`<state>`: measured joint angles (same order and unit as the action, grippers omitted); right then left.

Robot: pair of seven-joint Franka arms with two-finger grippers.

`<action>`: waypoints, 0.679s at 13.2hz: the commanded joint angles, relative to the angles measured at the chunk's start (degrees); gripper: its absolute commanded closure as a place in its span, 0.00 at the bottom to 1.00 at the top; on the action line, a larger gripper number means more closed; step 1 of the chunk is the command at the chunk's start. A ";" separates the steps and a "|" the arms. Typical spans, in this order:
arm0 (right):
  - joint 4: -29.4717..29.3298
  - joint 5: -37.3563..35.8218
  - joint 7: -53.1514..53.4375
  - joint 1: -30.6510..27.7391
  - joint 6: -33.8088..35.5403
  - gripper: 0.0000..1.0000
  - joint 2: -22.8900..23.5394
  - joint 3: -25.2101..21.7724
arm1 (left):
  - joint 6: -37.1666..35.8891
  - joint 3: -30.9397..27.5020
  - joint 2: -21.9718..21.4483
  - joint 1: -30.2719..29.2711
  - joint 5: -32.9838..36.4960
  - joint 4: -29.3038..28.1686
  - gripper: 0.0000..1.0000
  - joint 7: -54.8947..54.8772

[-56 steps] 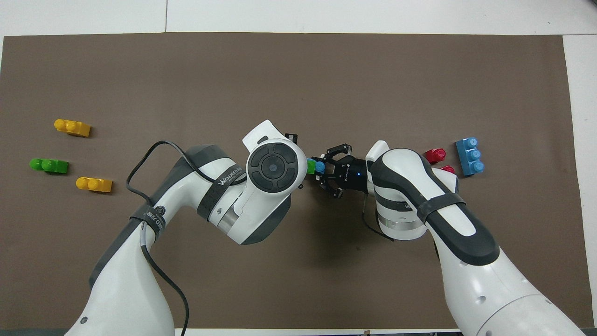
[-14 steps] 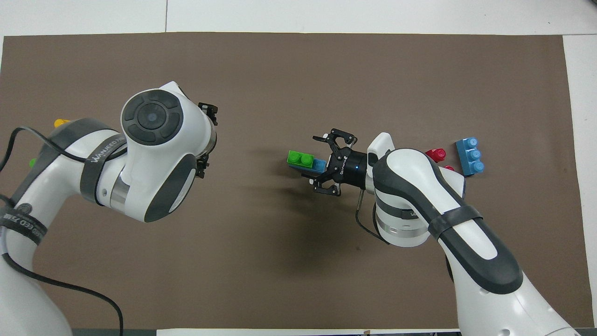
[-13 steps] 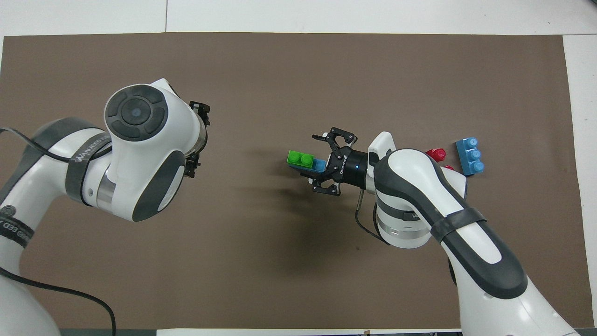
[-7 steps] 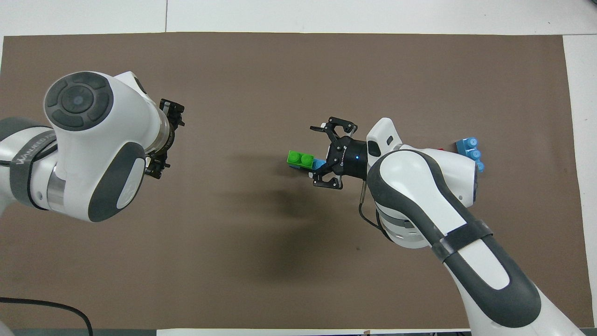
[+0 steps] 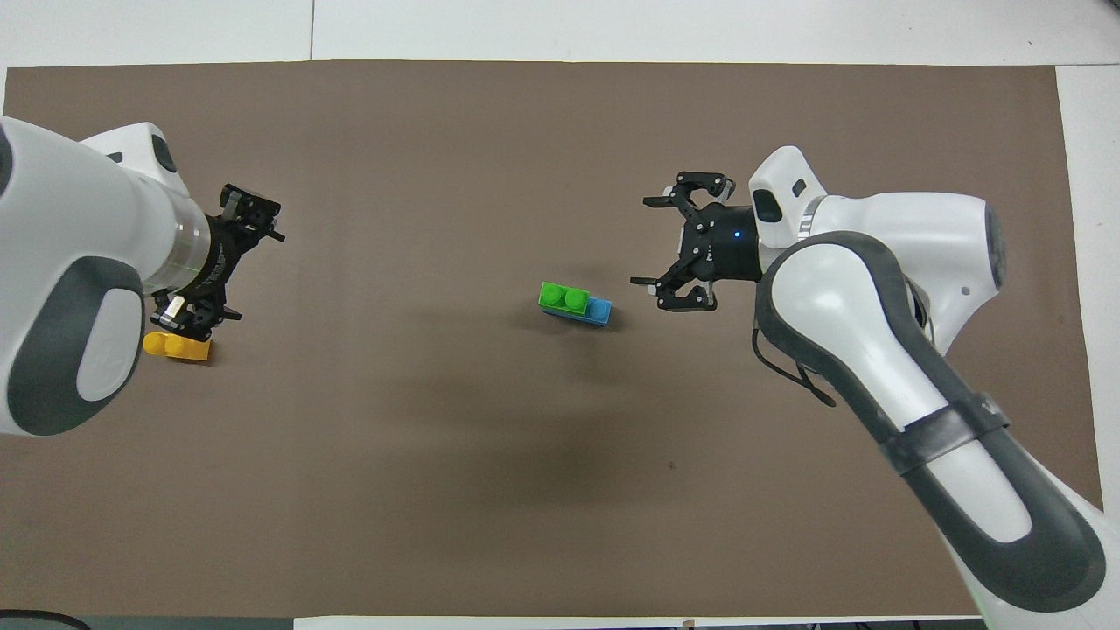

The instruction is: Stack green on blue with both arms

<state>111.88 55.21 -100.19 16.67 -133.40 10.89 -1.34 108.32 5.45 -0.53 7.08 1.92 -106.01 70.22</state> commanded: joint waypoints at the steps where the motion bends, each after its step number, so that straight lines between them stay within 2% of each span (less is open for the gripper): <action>1: -1.40 -8.94 7.88 -4.69 5.50 0.00 -0.69 0.20 | -2.93 -0.09 -2.10 -2.94 -2.01 -0.07 0.00 -10.59; 4: -1.49 -21.76 14.91 -10.15 7.01 0.00 -2.62 0.11 | -5.83 -0.18 -2.28 -5.49 -2.28 1.33 0.00 -24.30; 6: -1.49 -28.90 20.18 -11.48 8.67 0.00 -4.29 0.11 | -6.89 -0.44 -2.37 -6.20 -2.36 1.77 0.00 -33.18; 9: -1.58 -36.91 34.48 -13.41 13.93 0.00 -7.27 0.11 | -8.38 -0.44 -2.28 -7.26 -2.36 2.56 0.00 -43.65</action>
<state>109.98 22.38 -73.92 4.57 -122.86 6.27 -1.86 102.06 4.79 -2.50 0.81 0.51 -104.48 32.81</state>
